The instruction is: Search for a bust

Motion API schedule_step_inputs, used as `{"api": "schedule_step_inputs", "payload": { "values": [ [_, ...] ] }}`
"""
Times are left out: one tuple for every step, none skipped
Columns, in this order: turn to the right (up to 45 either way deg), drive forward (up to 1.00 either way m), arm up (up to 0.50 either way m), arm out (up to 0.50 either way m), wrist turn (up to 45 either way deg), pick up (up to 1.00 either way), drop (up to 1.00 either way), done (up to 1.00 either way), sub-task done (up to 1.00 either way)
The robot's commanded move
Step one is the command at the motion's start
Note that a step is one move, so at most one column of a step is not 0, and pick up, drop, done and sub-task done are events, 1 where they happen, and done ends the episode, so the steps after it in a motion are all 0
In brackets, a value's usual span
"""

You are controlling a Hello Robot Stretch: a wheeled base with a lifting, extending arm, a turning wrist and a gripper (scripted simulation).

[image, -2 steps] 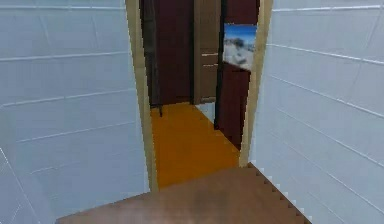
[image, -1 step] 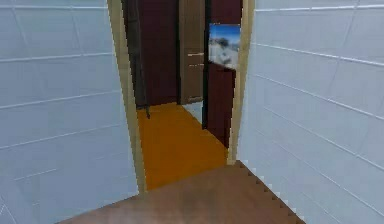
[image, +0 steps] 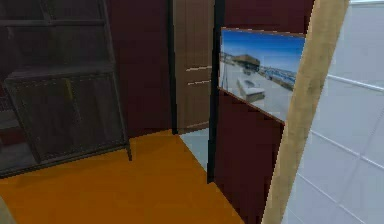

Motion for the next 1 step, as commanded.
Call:
{"api": "schedule_step_inputs", "payload": {
  "values": [
    [-3.0,0.0,0.0,0.0,0.0,0.0,0.0,0.0,0.0]
  ]
}}
